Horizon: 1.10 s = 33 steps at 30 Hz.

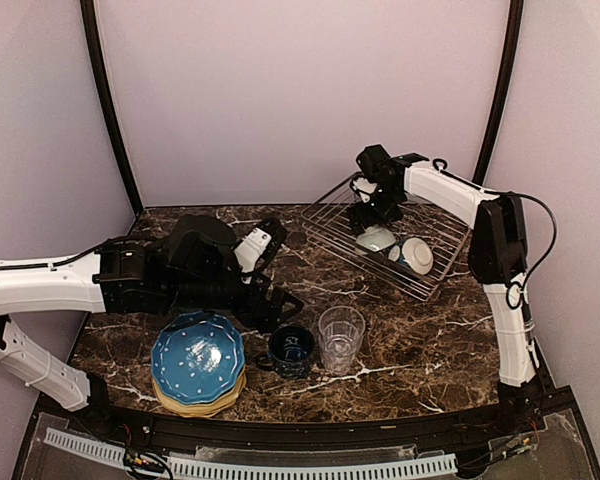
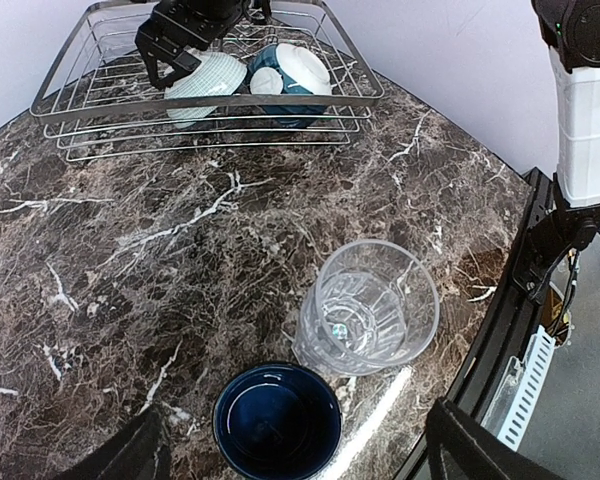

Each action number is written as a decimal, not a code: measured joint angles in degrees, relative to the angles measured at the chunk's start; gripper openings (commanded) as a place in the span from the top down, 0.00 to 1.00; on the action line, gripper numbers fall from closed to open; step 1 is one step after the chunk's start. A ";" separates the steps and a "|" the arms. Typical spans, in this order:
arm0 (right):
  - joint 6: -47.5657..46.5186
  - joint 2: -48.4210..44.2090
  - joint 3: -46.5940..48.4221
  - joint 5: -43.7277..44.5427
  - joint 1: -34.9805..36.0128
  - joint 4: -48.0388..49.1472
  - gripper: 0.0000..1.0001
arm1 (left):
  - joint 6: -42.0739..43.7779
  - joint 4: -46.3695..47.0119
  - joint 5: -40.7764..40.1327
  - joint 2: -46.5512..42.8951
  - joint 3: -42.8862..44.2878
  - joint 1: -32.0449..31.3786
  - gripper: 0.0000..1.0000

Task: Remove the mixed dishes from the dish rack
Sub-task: Grab the bowl from the dish rack, then pass from the right arm to the left

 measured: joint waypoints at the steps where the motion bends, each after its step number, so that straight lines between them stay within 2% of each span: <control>1: -0.02 0.33 0.07 0.31 0.00 -0.15 0.20 | 0.00 0.02 0.00 0.00 0.00 0.00 0.13; 8: 1.25 1.05 0.17 1.36 0.00 -1.22 0.45 | -0.20 0.02 0.02 0.00 -0.07 0.00 0.13; 14: 2.36 1.03 0.02 1.57 0.02 -0.04 0.57 | -0.59 0.02 0.07 0.00 -0.09 0.00 0.13; 20: 2.56 -0.33 -2.12 1.60 0.02 1.88 0.76 | -1.18 0.02 0.11 0.00 -0.09 0.00 0.13; 27: 3.93 -8.39 -12.41 0.28 -0.55 10.43 0.87 | -1.95 0.04 0.15 0.00 -0.09 0.00 0.12; 33: 8.66 -19.52 -24.59 -6.71 -4.52 23.54 0.93 | -2.89 0.61 0.98 0.17 -0.04 0.55 0.12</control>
